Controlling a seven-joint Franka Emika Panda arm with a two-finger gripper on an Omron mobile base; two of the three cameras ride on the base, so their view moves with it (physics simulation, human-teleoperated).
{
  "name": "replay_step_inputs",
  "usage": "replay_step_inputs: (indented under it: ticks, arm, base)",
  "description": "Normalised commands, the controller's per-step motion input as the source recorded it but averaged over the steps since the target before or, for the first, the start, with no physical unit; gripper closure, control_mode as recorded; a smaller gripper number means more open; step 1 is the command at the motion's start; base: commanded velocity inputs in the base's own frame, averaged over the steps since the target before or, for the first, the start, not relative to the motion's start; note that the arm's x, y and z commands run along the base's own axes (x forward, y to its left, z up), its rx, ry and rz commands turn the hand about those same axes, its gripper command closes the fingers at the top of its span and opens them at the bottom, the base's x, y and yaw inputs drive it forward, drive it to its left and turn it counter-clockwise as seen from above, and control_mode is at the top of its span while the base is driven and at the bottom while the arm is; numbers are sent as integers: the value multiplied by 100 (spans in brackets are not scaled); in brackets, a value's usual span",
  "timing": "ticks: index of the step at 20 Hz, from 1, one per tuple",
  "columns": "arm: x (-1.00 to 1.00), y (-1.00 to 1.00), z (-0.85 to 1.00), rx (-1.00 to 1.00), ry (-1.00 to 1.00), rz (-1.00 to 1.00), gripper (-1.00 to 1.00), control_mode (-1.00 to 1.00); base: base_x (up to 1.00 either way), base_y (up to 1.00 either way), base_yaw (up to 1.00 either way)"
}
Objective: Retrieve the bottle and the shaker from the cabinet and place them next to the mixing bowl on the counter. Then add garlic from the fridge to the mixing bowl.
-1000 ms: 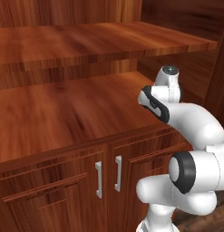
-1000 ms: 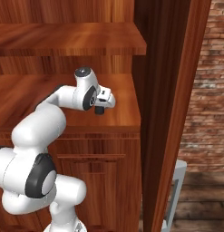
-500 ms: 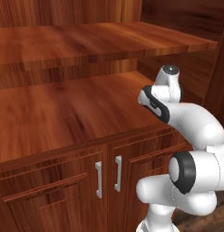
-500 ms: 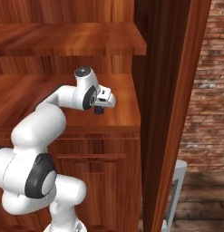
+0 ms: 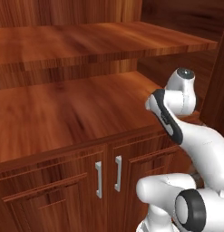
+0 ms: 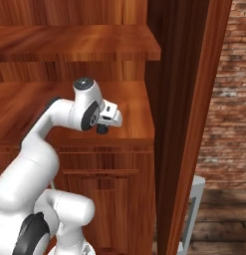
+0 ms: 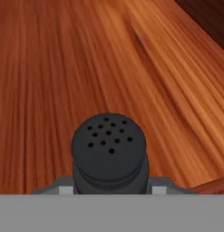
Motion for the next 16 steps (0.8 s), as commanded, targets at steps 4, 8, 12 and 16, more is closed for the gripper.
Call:
replay_step_inputs:
  ticks: [4, 8, 12, 16]
  arm:
    - [-100, 11, 59, 2, 0, 0, 100, -100]
    - [-100, 18, 85, 0, 1, 0, 100, -100]
    - [-100, 37, 71, 0, 2, 0, 100, -100]
    - [-95, 61, 37, 0, -6, 0, 100, -100]
  base:
    - [0, 0, 0]
    - [0, 0, 0]
    - [0, 0, 0]
    - [0, 0, 0]
